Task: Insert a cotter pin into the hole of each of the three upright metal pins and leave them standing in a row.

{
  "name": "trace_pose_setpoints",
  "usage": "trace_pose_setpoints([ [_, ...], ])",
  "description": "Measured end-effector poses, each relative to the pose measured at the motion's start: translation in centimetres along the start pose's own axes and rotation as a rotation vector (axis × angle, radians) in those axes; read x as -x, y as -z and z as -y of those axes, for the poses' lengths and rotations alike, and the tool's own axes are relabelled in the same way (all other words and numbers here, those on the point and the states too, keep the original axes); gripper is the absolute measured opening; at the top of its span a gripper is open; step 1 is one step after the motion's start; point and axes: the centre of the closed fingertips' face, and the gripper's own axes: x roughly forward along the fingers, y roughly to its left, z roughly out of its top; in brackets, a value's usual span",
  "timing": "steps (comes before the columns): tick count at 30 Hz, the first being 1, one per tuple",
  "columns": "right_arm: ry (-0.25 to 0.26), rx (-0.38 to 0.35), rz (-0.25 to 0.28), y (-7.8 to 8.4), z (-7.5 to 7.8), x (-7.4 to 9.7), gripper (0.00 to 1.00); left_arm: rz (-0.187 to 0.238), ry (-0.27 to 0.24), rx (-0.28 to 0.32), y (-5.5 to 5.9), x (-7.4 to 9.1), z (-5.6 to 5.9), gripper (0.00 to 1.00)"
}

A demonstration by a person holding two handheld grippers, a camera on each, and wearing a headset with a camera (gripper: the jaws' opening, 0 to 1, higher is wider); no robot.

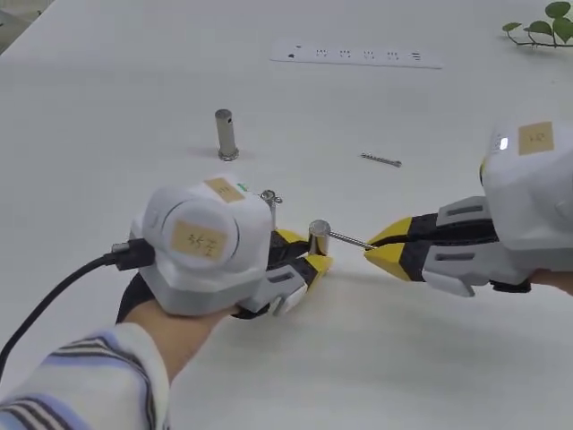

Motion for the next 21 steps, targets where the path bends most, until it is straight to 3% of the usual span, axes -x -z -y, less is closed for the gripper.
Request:
trace_pose_setpoints([
  [21, 0.026, -0.013, 0.001, 0.21, -0.10, 0.18, 0.02, 0.001, 0.019, -0.018, 0.10, 0.21, -0.01, 0.10],
])
